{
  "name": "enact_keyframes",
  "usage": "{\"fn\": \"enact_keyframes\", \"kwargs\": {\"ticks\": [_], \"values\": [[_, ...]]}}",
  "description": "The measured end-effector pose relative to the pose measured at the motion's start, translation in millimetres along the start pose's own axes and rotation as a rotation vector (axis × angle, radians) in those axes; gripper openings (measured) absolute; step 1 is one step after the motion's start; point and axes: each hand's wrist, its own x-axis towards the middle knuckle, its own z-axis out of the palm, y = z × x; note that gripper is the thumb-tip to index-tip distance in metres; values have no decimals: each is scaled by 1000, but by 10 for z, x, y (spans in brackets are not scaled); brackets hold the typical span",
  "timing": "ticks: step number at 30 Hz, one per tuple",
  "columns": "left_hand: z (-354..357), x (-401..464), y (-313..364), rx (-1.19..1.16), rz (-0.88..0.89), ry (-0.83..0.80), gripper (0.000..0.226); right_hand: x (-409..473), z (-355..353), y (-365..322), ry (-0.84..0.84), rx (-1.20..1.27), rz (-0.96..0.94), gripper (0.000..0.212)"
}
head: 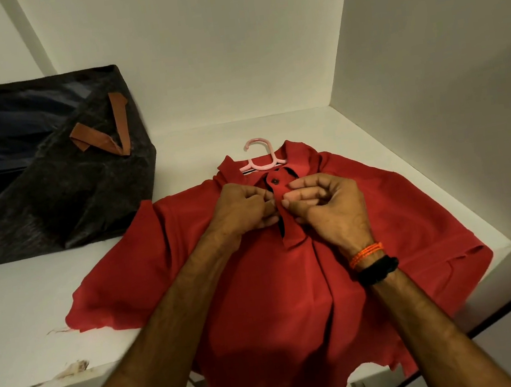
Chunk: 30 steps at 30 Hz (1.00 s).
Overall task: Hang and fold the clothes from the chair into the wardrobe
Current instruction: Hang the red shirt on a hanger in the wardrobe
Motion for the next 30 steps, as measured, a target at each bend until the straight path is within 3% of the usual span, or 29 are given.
{"fn": "enact_keyframes", "kwargs": {"ticks": [12,16,24,27,30], "values": [[4,-2,-16,-175,5,-65,28,18,1,19,19,12,-23,28],[24,-19,-36,-106,37,-20,17,3,20,14,-3,62,1,28],[52,-54,-9,-217,-56,77,10,-31,13,-85,-23,142,83,30],[51,-51,-21,-298,-60,88,37,-53,13,-140,-23,193,122,27],[67,-57,-38,-291,-22,51,48,-52,-15,-153,-21,230,193,24]]}}
